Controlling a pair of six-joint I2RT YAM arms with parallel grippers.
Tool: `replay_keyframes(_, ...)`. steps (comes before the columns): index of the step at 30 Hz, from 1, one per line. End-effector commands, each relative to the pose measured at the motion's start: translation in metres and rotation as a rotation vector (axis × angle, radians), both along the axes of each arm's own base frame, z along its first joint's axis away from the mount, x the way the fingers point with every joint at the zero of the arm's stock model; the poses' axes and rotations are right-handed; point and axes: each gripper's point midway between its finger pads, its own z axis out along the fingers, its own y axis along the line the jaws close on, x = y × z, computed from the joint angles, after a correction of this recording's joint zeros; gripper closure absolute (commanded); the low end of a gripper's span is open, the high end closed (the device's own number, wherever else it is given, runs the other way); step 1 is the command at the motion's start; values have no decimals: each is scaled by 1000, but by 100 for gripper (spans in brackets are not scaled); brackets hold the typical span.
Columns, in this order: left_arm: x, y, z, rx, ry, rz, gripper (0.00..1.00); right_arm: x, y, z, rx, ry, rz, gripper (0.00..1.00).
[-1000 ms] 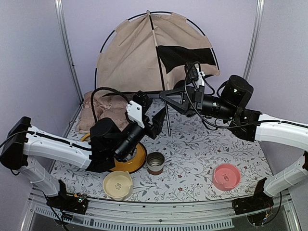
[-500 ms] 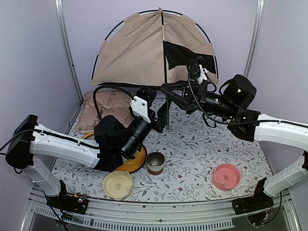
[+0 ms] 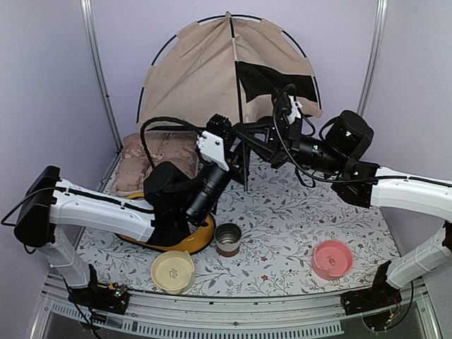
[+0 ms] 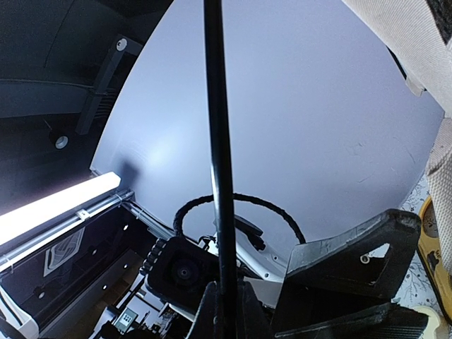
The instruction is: Set up the pet tent
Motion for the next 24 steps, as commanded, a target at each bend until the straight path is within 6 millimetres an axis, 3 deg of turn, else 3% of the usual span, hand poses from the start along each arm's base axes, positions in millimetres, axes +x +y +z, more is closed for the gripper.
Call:
replay_keyframes(1, 0, -8, 3, -12, -10, -11, 69, 14, -5, 13, 40, 8, -50, 100)
replay_keyframes(24, 32, -20, -11, -17, 98, -24, 72, 14, -5, 15, 42, 2, -48, 100)
